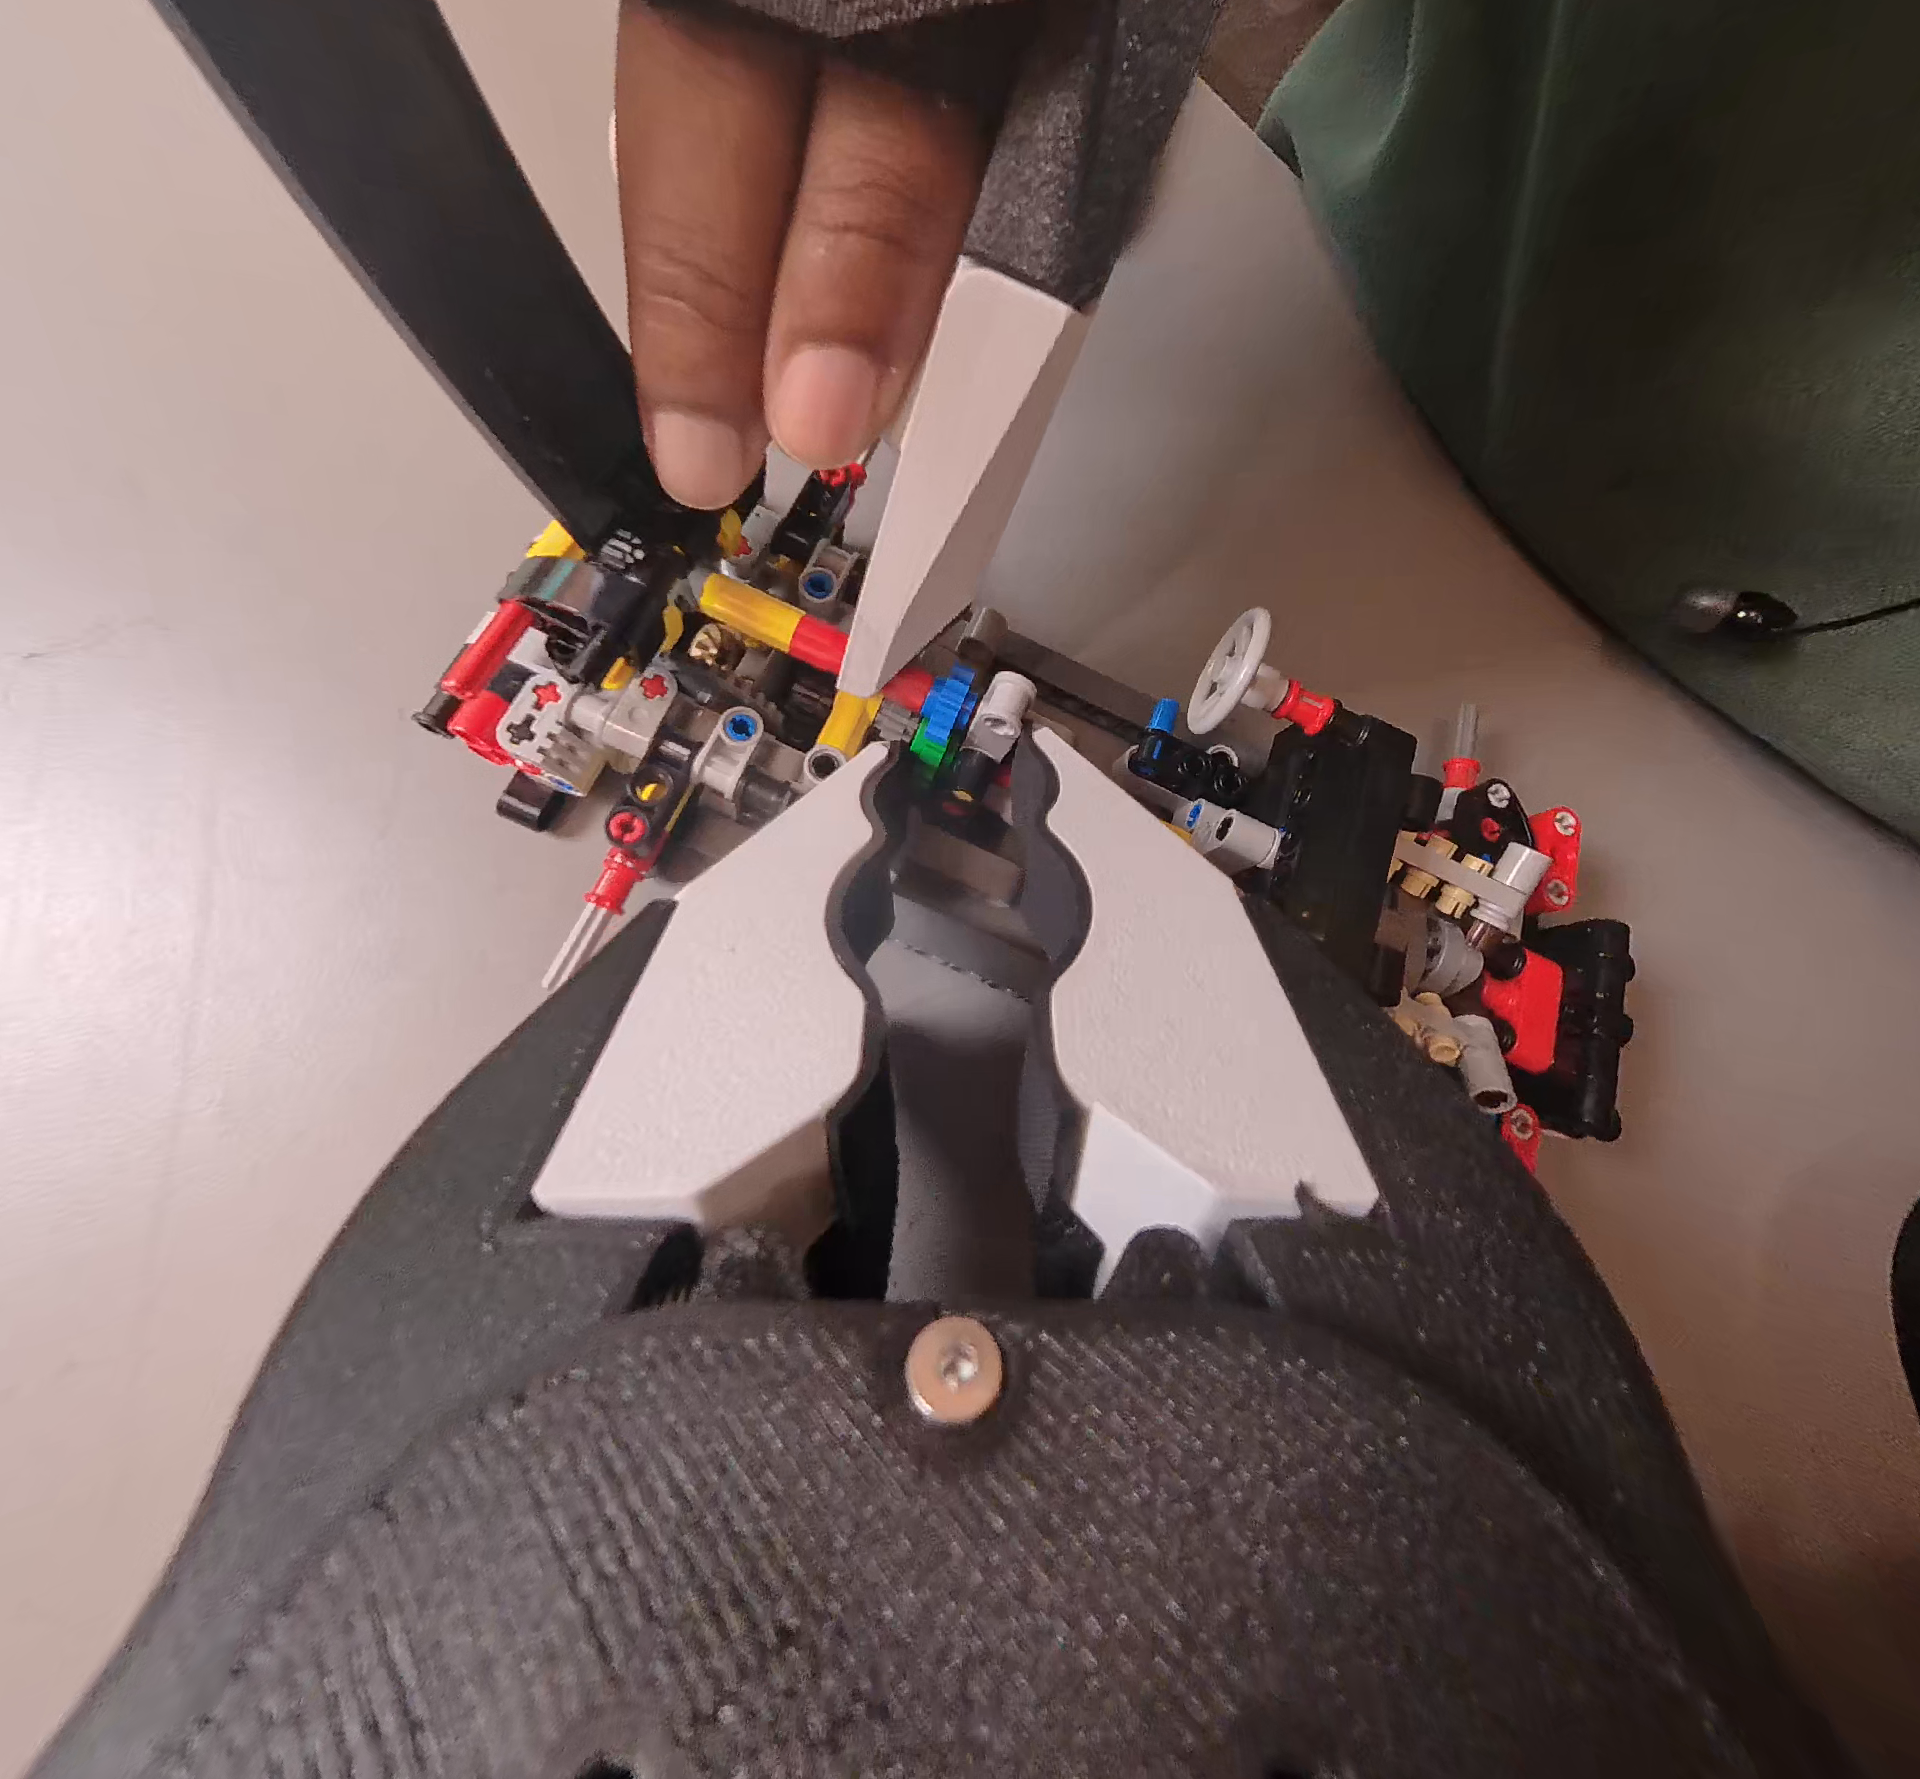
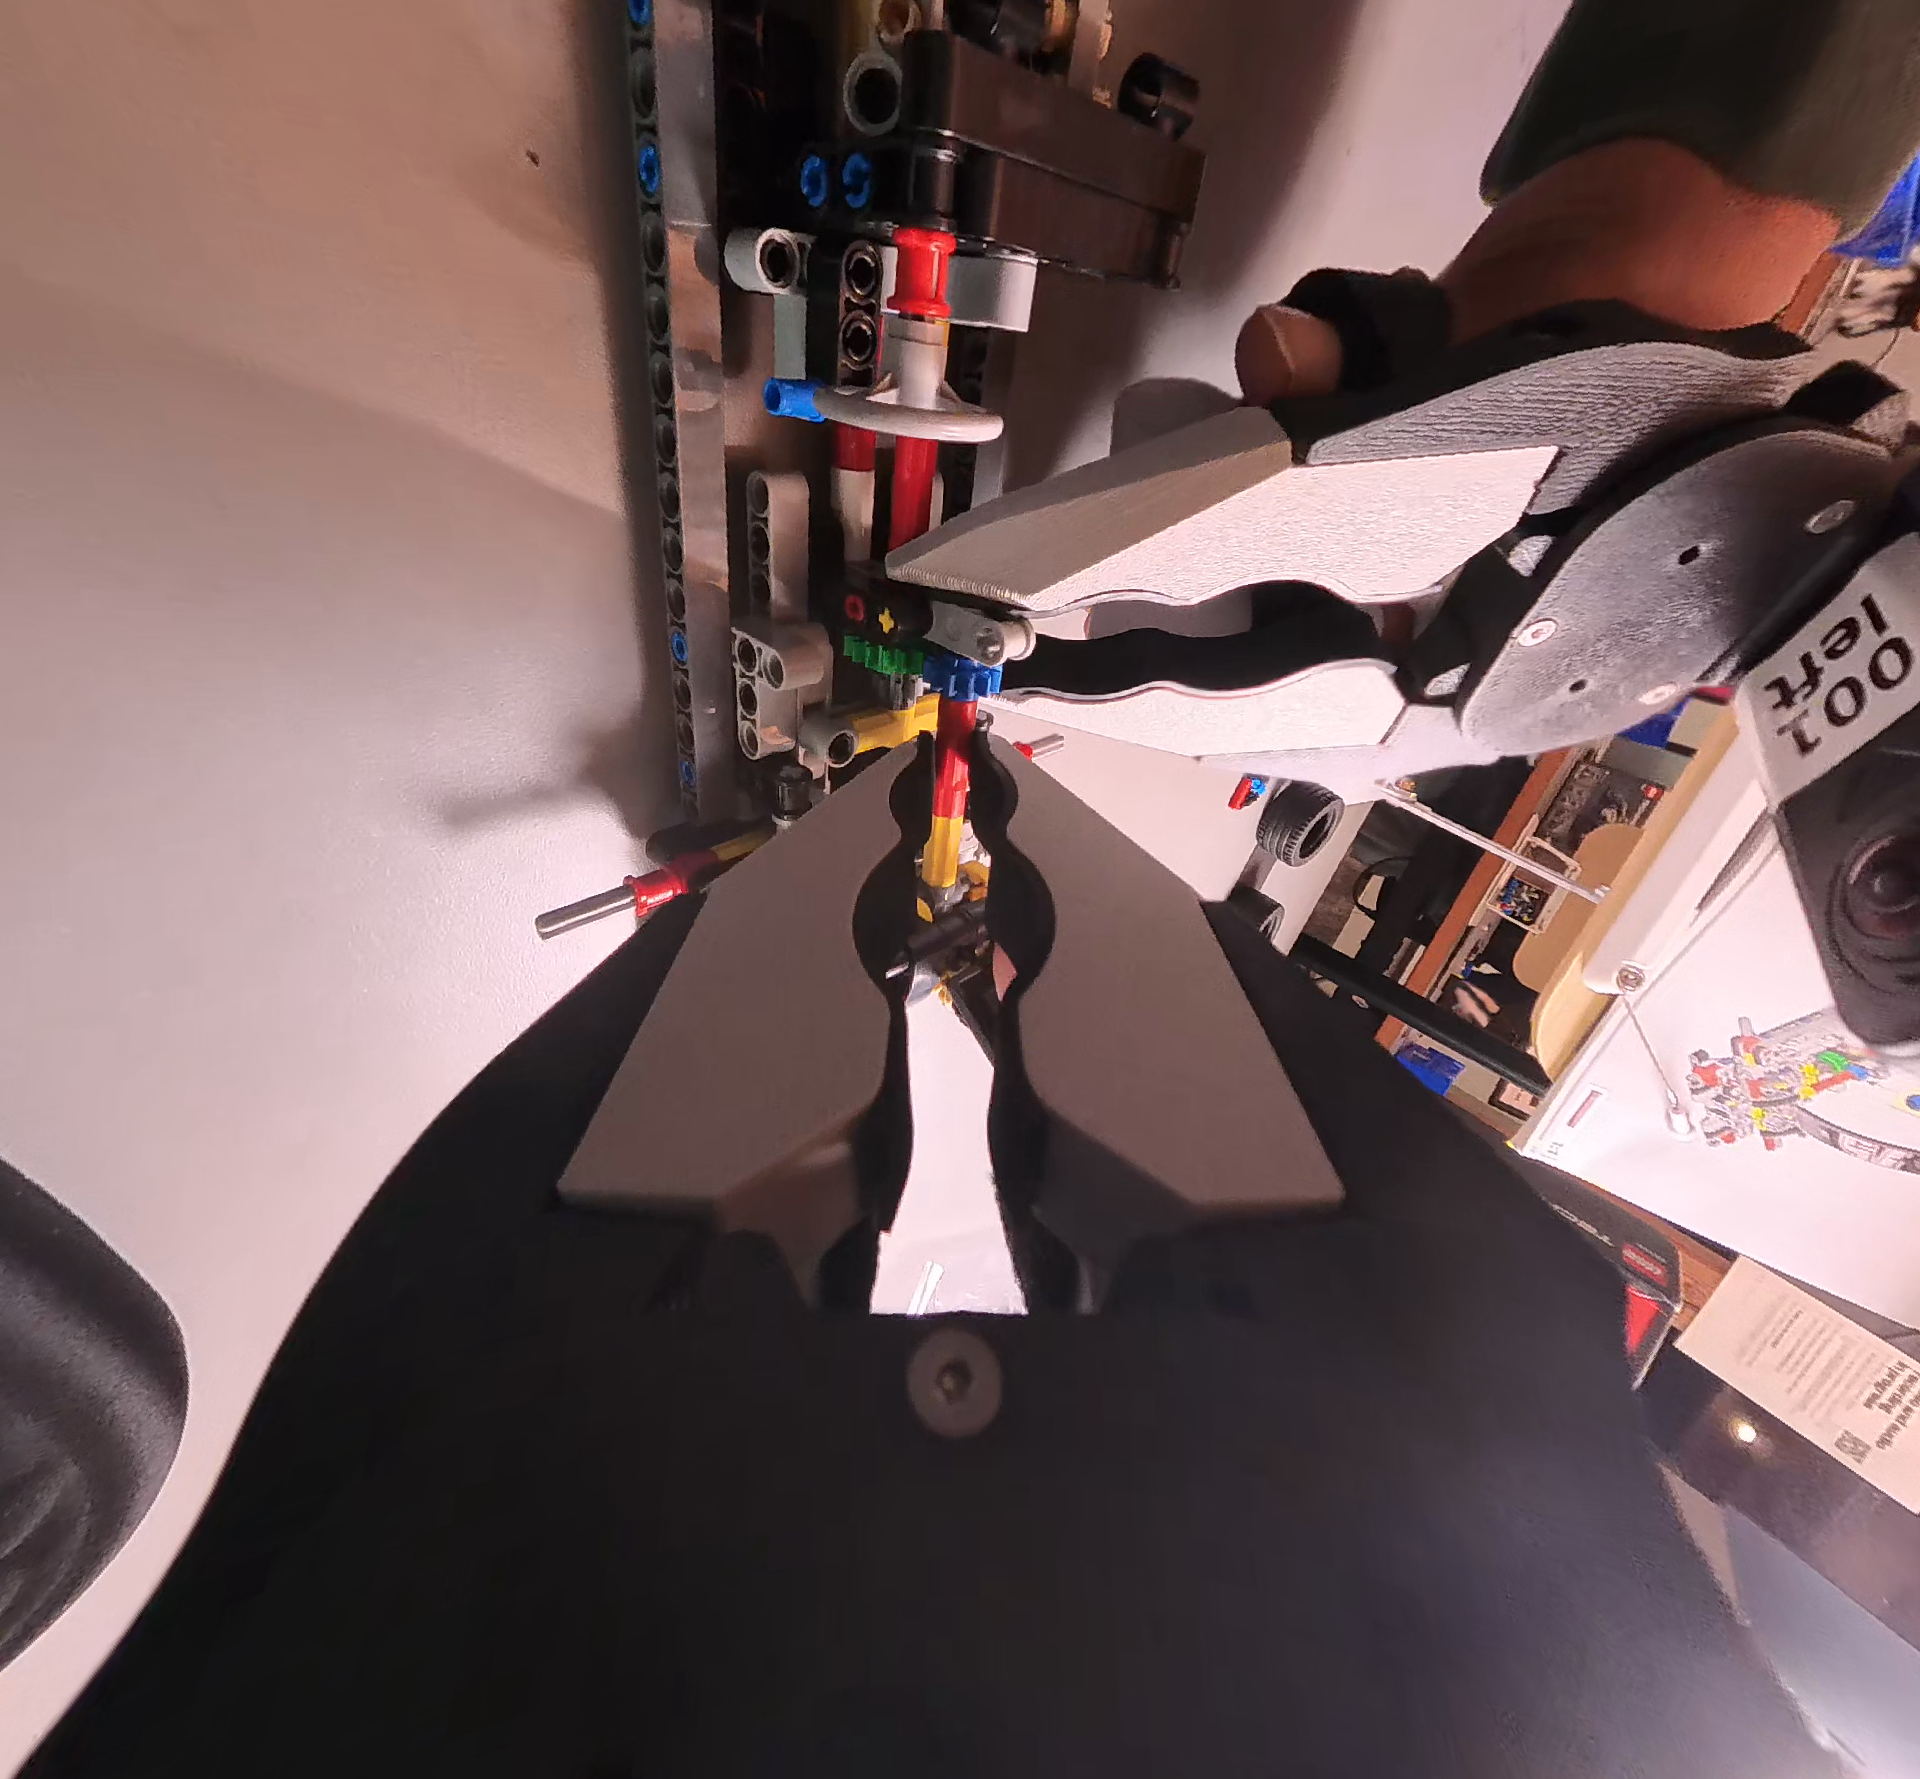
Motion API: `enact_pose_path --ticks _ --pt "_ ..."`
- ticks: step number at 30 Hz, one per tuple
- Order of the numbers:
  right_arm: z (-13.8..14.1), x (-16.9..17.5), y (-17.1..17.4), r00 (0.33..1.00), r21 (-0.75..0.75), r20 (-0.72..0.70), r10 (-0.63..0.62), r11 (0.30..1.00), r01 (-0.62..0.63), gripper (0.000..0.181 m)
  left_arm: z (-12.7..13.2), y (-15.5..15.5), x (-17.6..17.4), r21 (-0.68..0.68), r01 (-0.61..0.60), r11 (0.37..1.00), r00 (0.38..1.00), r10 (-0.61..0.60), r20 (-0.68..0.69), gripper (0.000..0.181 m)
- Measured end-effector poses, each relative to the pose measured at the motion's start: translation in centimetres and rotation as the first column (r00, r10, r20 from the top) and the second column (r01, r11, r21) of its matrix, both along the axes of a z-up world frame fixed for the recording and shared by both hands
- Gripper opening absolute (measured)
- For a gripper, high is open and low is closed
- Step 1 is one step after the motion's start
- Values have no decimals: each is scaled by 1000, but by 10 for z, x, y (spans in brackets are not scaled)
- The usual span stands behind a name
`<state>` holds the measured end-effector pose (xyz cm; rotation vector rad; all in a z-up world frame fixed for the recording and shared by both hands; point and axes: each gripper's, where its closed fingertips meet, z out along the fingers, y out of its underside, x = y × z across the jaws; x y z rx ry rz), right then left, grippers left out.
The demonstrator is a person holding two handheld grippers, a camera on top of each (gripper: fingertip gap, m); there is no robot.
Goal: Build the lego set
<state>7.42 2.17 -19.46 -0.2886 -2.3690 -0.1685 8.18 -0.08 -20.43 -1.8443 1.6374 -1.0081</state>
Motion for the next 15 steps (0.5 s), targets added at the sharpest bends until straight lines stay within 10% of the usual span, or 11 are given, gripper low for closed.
enact_pose_path --ticks 9,15 --pt "20 3 -2 995 -38 -69 -74 997 72 18 19 4 -22 37 -168 985 985 166 41 32" --pt "54 36 -17 969 -425 -130 -208 895 135 21 46 -4 -58 59 -474 878 874 461 155 37"
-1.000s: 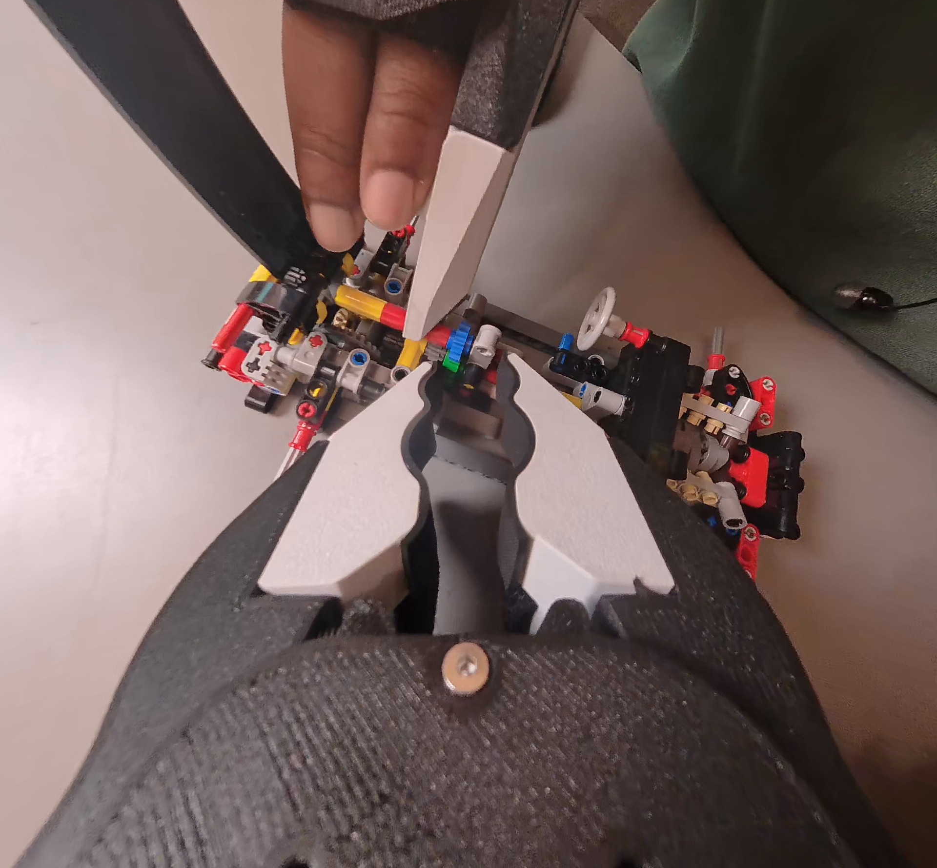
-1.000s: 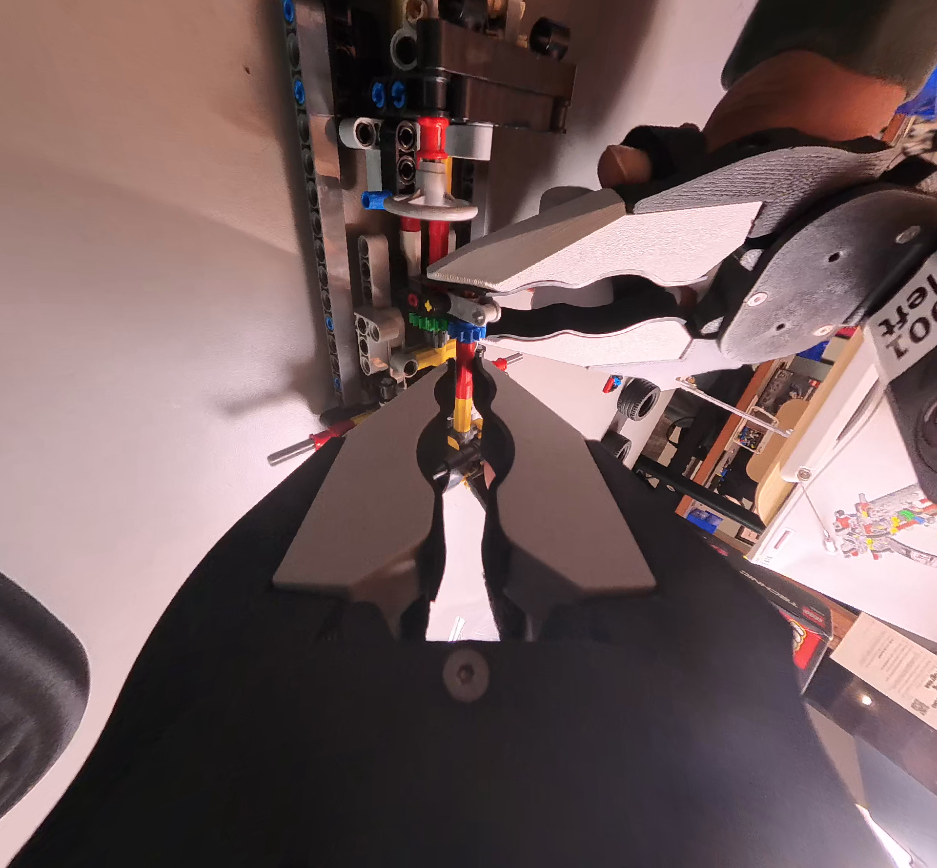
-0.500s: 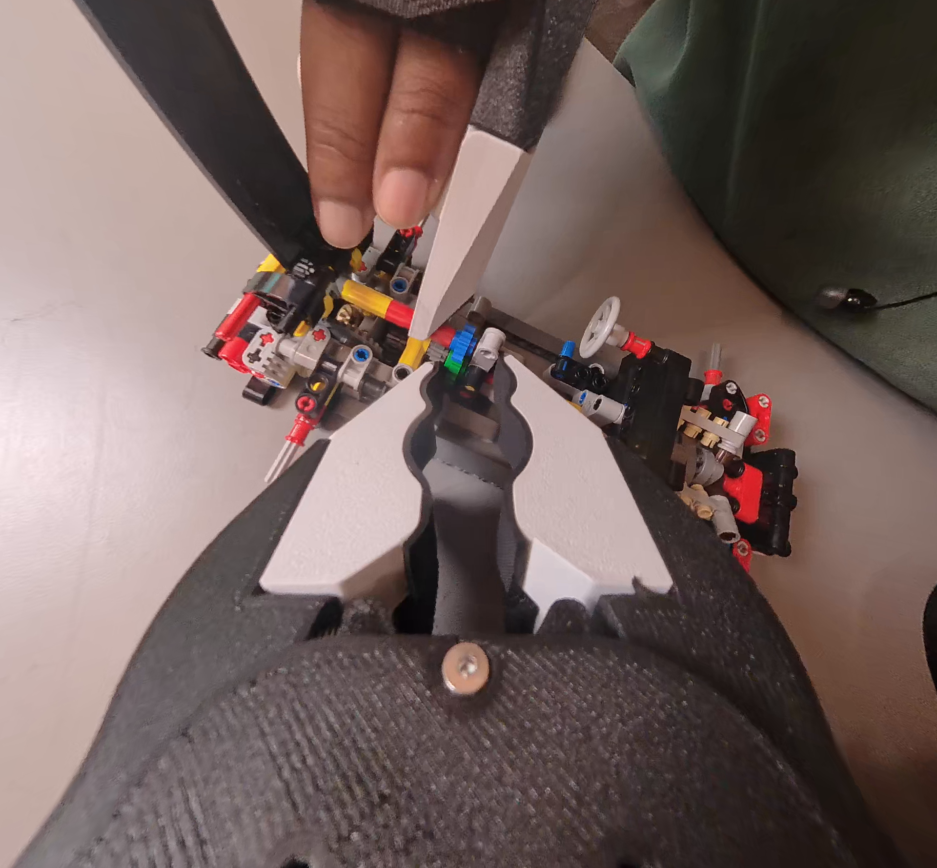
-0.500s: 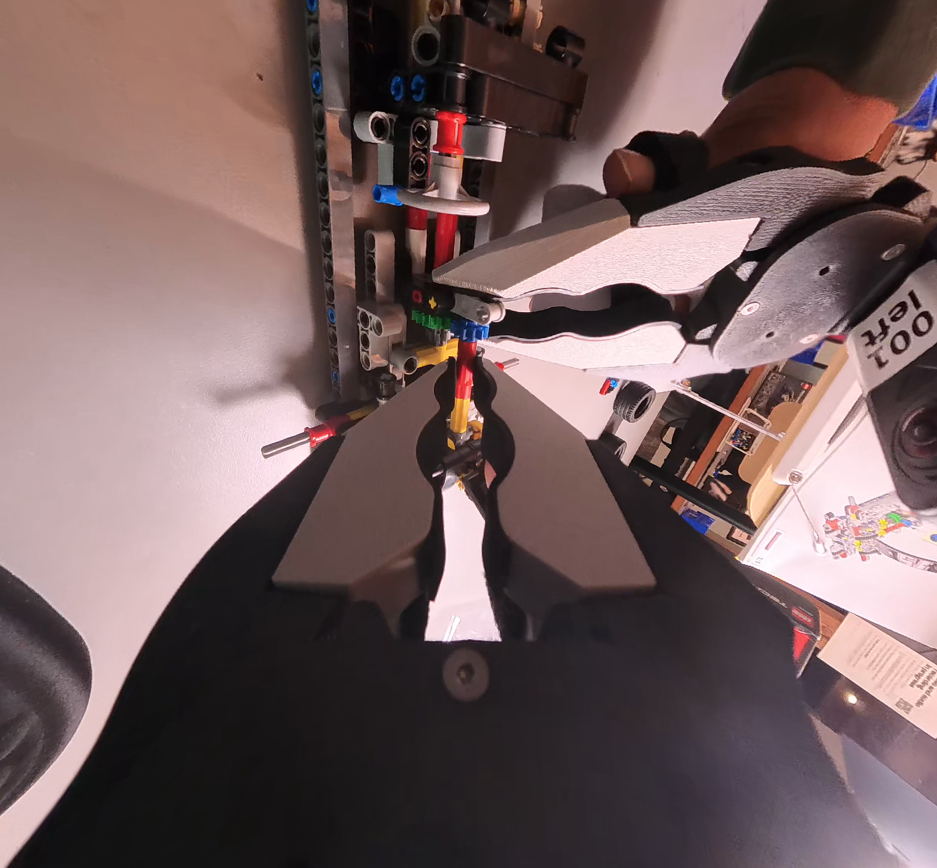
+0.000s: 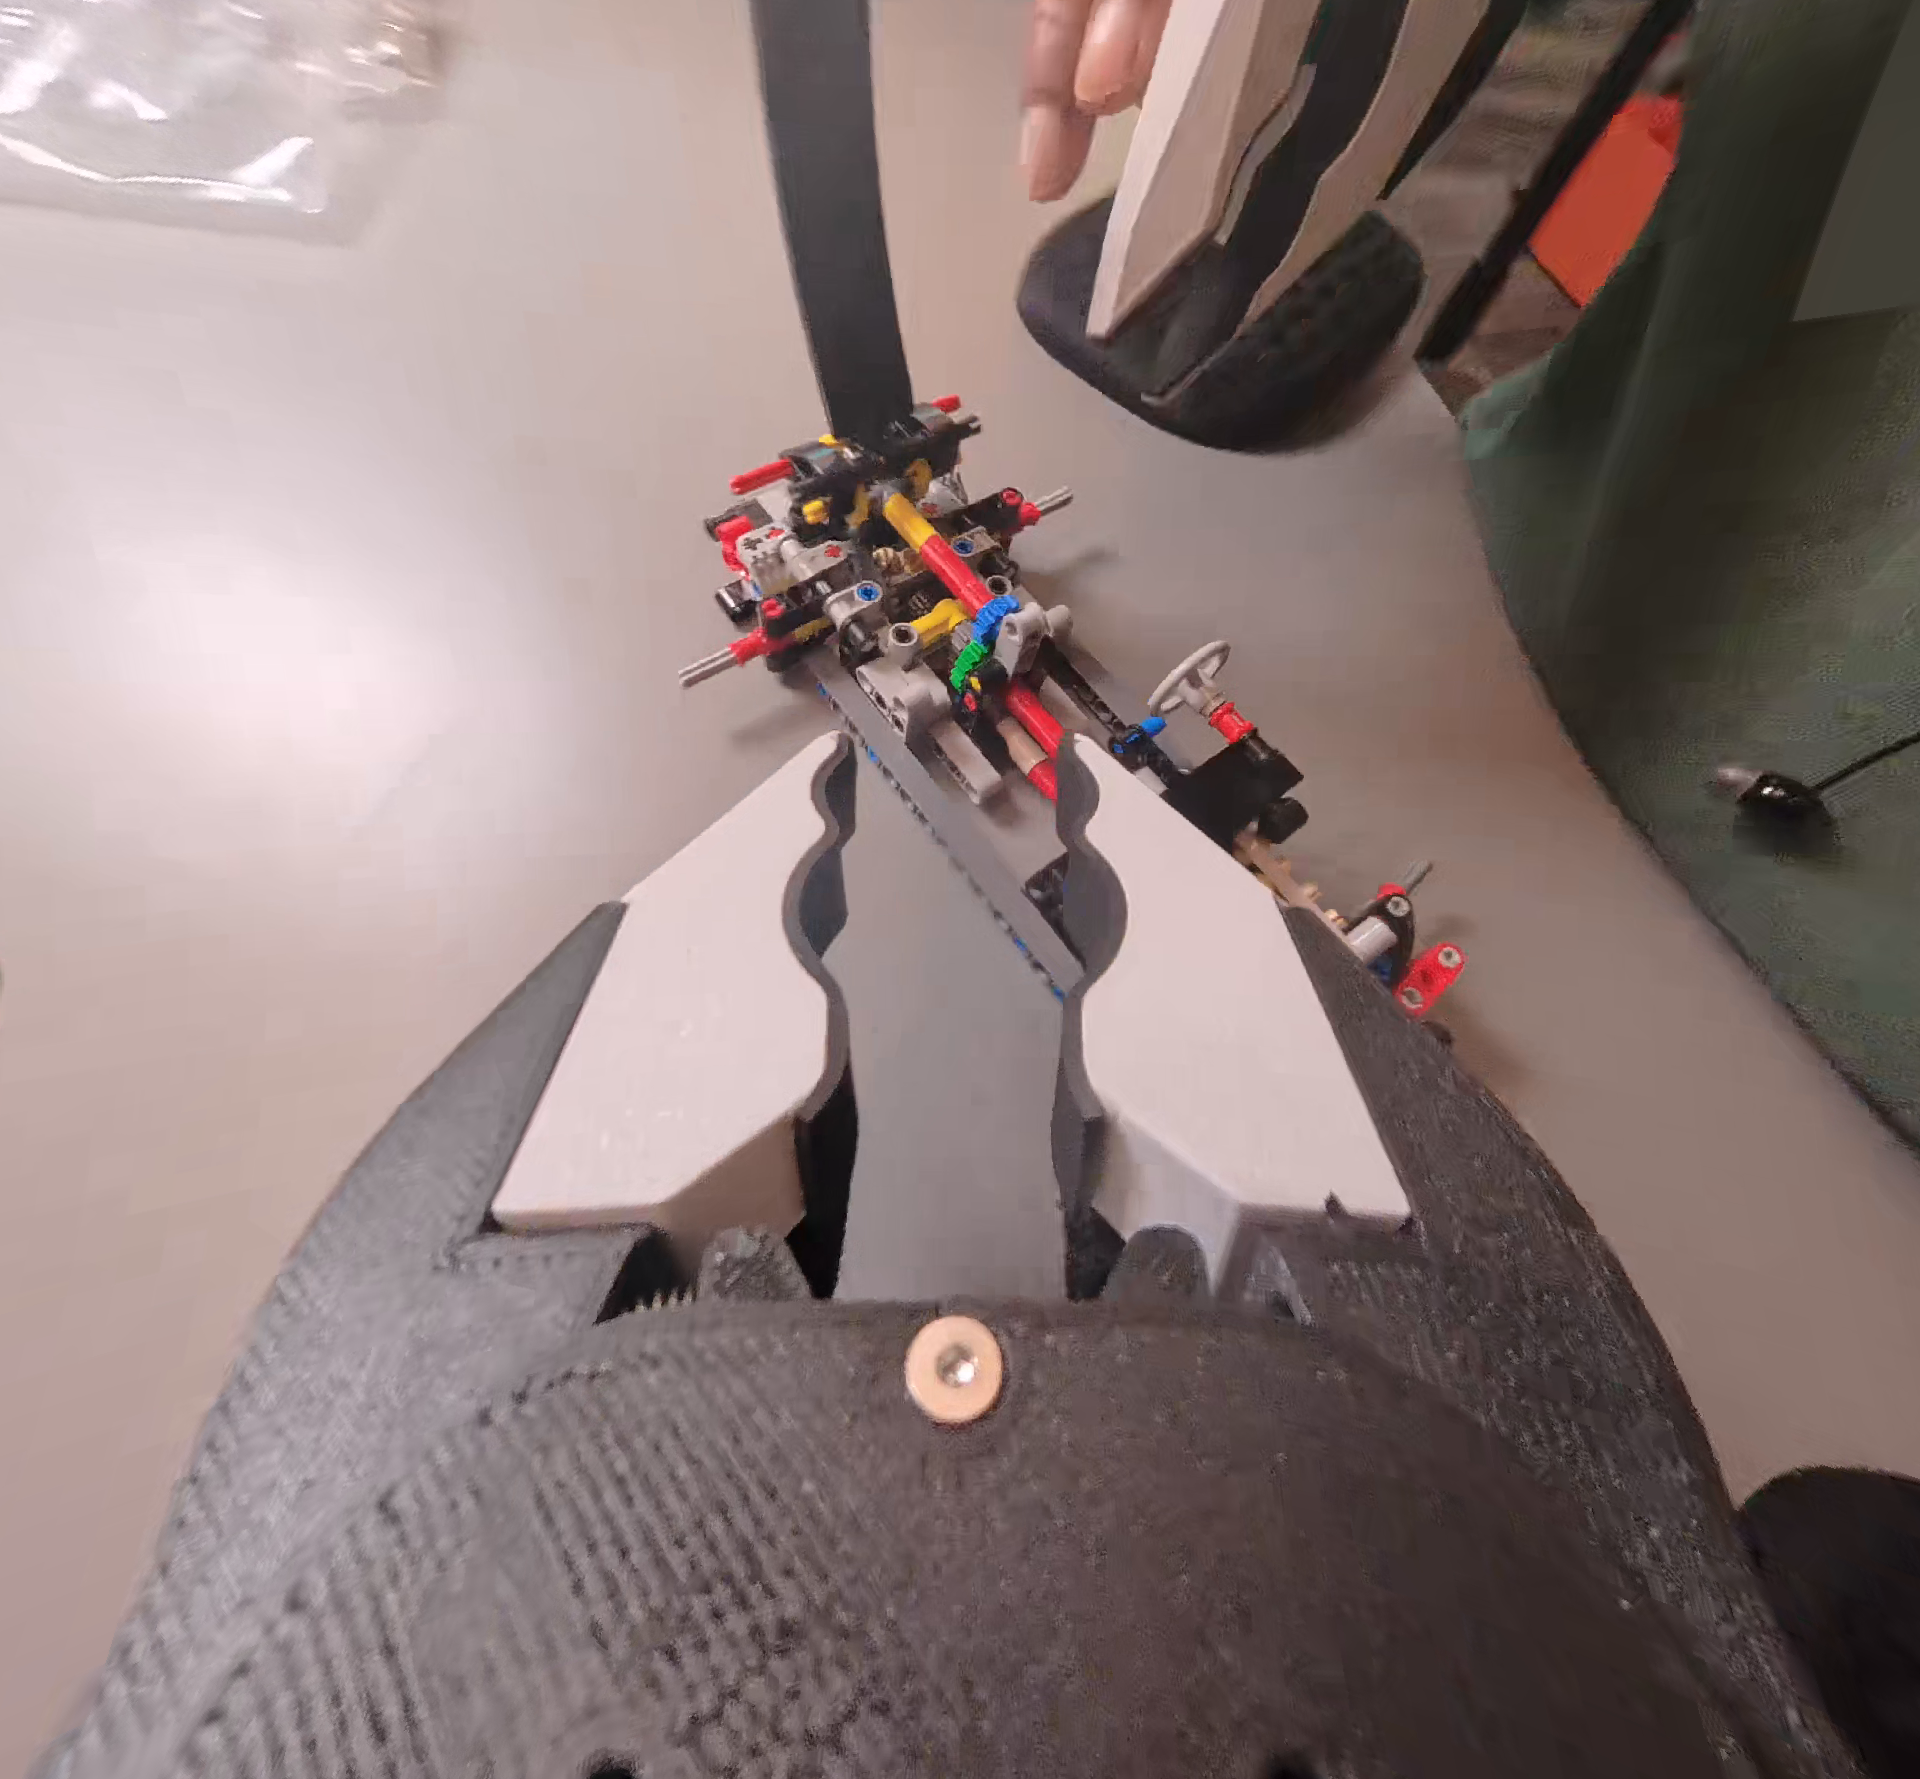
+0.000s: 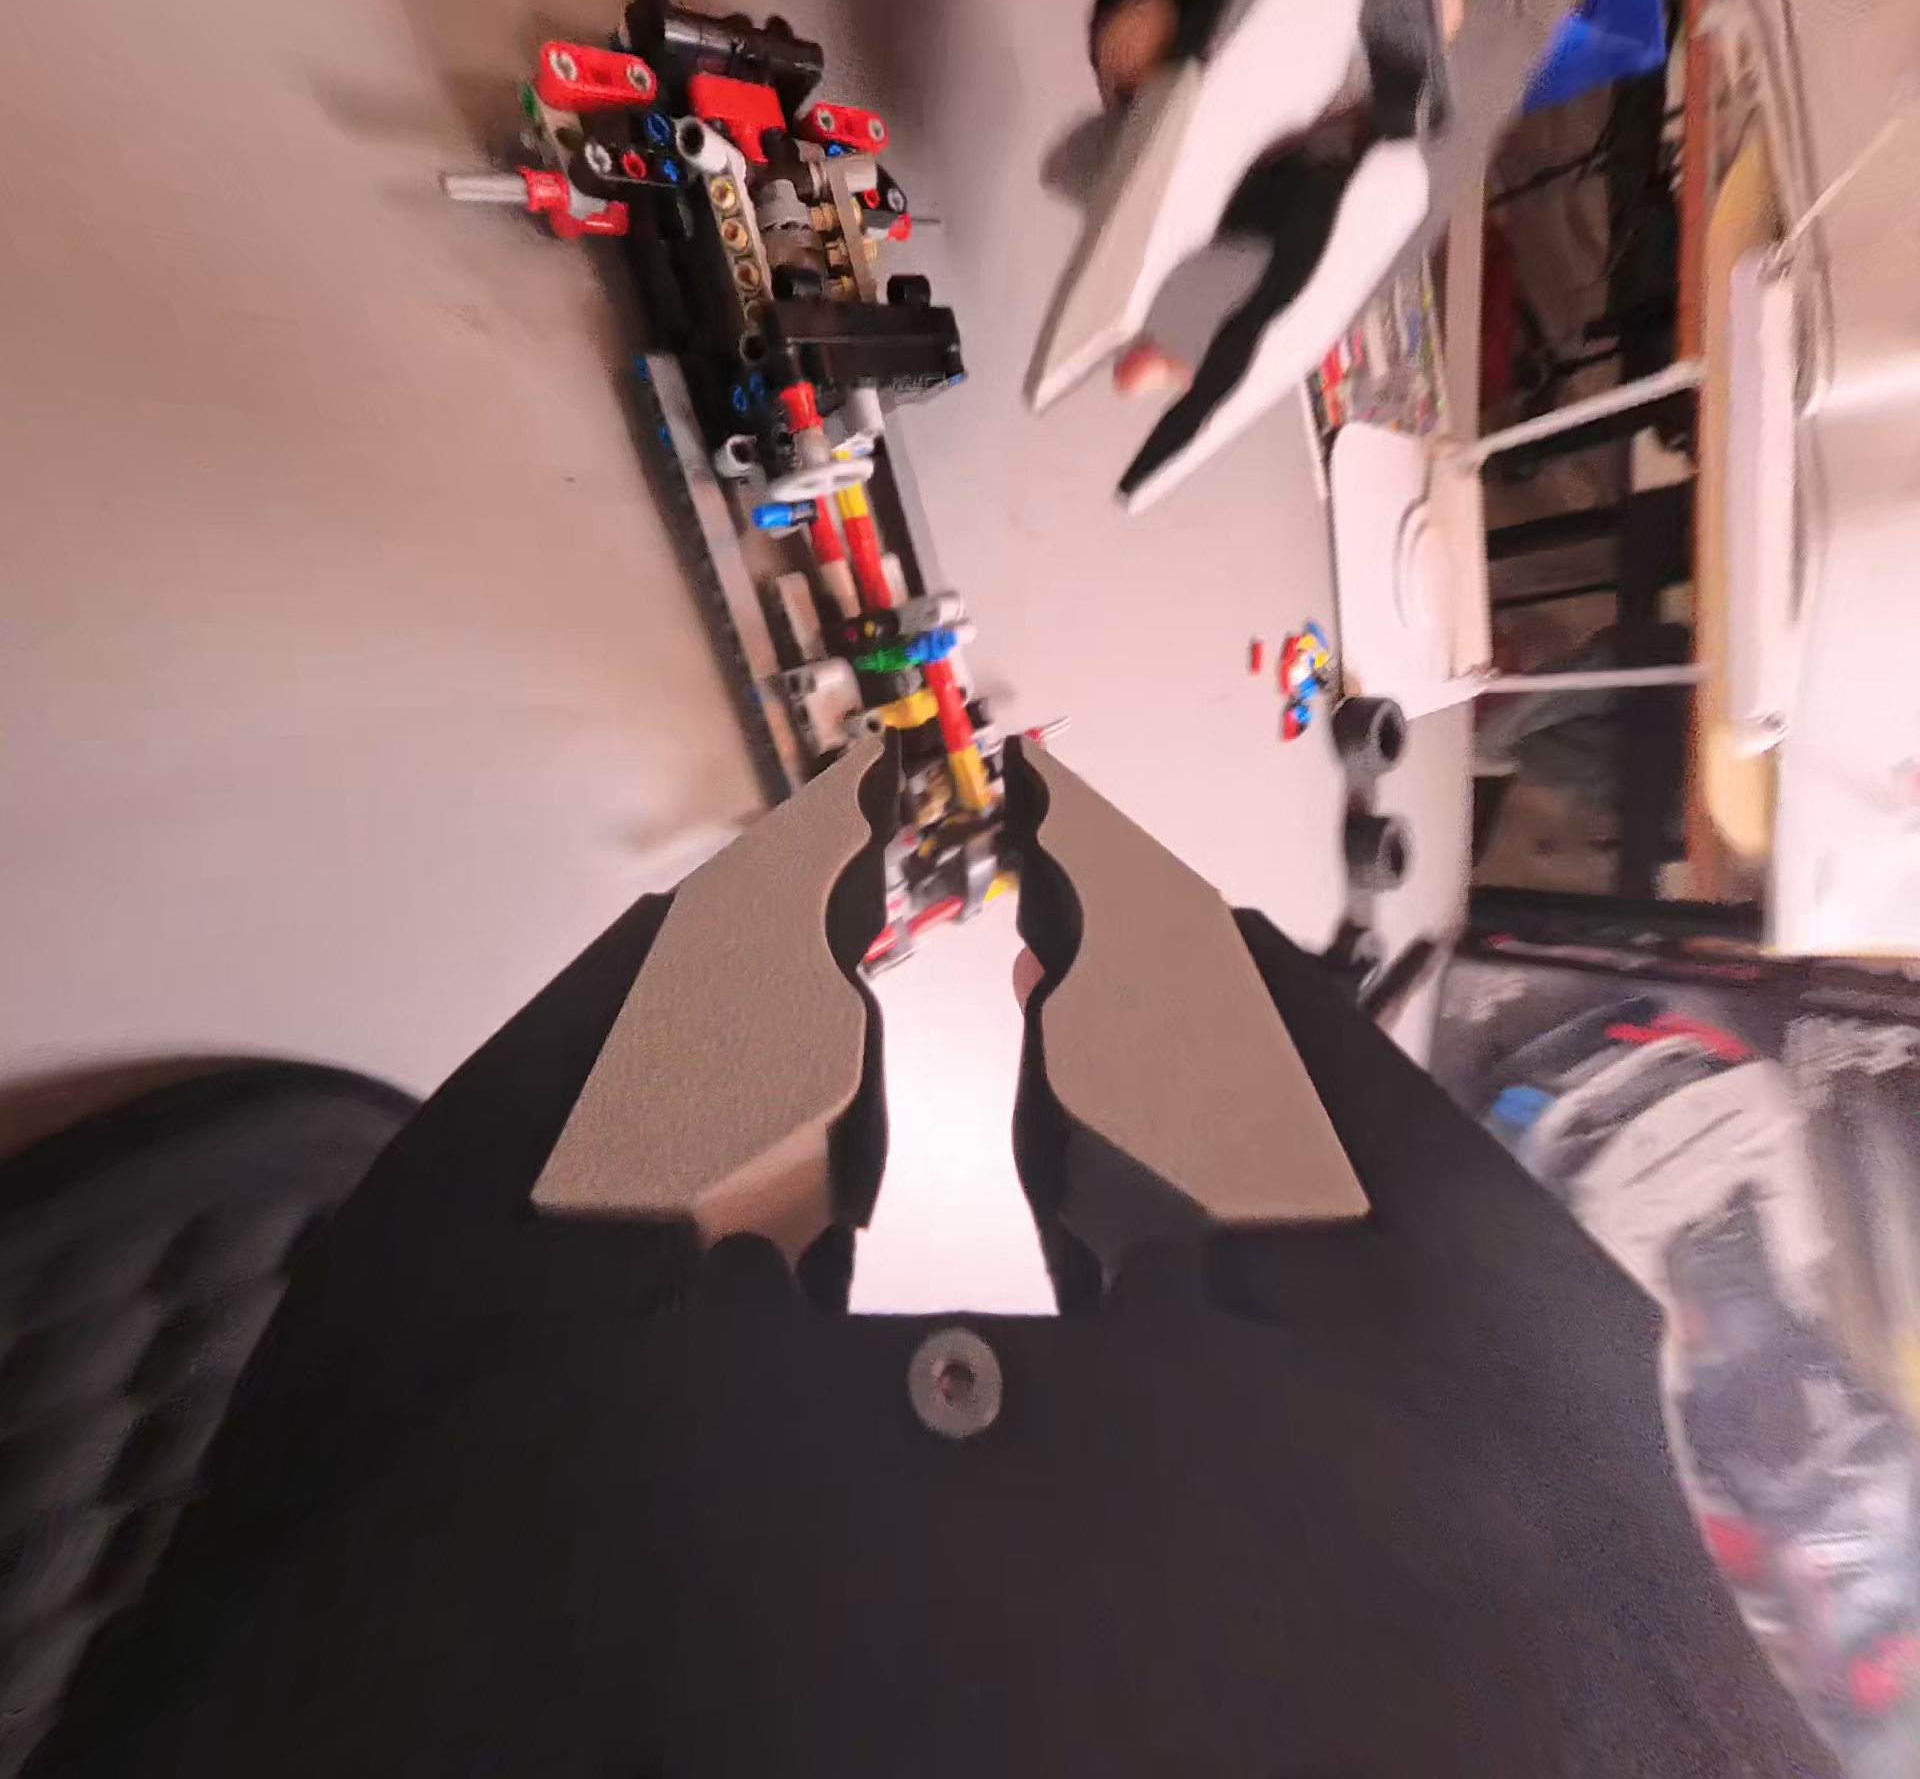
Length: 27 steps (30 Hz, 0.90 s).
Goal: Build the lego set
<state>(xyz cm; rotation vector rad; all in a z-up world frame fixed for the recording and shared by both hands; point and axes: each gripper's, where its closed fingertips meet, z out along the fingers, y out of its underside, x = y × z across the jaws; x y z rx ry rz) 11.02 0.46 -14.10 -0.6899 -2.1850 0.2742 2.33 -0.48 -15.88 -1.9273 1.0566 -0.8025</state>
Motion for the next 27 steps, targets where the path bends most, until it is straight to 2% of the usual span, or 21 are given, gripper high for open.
enact_pose_path --ticks 2,5,7,10,12,14,17,20,22,24,27 --pt "-11 20 9 997 -162 52 -48 985 56 24 7 -16 -8 -7 -92 996 995 92 42 44" --pt "-33 34 37 986 -358 72 -148 919 164 29 6 -48 -12 -54 -188 981 981 191 46 67" --pt "-48 33 51 976 -429 92 -197 877 217 37 -6 -69 -12 -116 -238 964 971 240 3 85" --pt "-63 21 50 973 -488 116 -201 841 232 50 -34 -87 -9 -112 -305 946 949 293 -112 100" --pt "-67 14 41 975 -508 135 -177 832 221 46 -47 -89 -8 -76 -327 942 936 312 -163 98" --pt "-68 10 37 976 -489 134 -169 846 213 40 -48 -87 -15 -37 -331 943 929 319 -187 87" --pt "-65 6 28 979 -498 110 -174 842 206 35 -47 -87 -34 -50 -342 938 927 328 -184 70" --pt "-64 2 17 984 -504 77 -158 846 175 29 -46 -90 -52 -70 -327 943 936 312 -164 65" --pt "-64 -1 12 986 -505 55 -156 848 162 29 -46 -87 -68 -69 -363 929 922 347 -174 62" --pt "-62 -5 5 990 -531 32 -140 837 136 28 -41 -86 -82 -63 -394 917 908 378 -180 59" --pt "-55 -7 4 992 -551 0 -128 828 107 28 -19 -78 -92 -11 -436 900 892 431 -138 56"
